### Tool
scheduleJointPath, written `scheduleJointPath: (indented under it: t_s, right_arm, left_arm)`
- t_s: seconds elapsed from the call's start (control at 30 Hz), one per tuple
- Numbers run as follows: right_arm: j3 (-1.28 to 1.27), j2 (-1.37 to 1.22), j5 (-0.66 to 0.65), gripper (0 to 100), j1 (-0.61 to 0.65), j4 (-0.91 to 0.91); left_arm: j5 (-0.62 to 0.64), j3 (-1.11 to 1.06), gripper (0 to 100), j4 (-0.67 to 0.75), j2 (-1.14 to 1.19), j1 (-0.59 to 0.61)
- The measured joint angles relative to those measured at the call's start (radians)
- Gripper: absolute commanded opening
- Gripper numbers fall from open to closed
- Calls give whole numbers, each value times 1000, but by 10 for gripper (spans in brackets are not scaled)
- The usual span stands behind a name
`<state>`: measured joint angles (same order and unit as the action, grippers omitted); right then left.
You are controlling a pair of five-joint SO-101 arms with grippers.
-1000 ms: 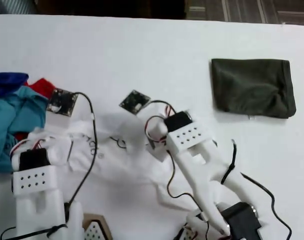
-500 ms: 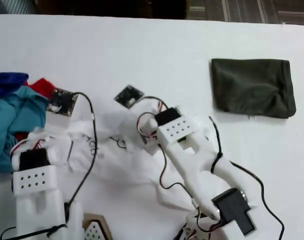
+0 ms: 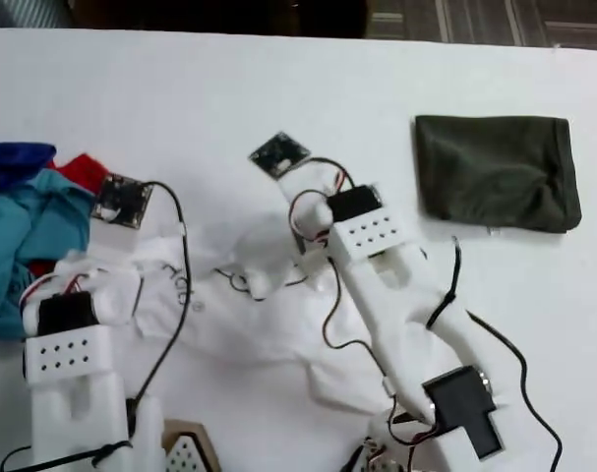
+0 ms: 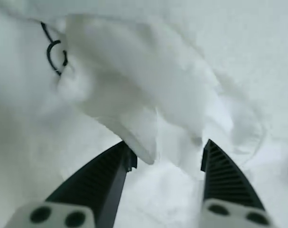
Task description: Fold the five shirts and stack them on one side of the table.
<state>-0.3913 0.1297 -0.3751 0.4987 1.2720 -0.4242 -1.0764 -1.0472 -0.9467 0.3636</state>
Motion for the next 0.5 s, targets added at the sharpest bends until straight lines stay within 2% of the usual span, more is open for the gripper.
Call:
scheduleJointPath:
  t_s: [0.2, 0.5]
  right_arm:
    - [0, -2, -2, 231, 143, 78]
    - [0, -74, -2, 231, 143, 38]
  left_arm:
    - [0, 0, 25, 8, 0, 0]
    - [0, 0, 25, 11, 0, 0]
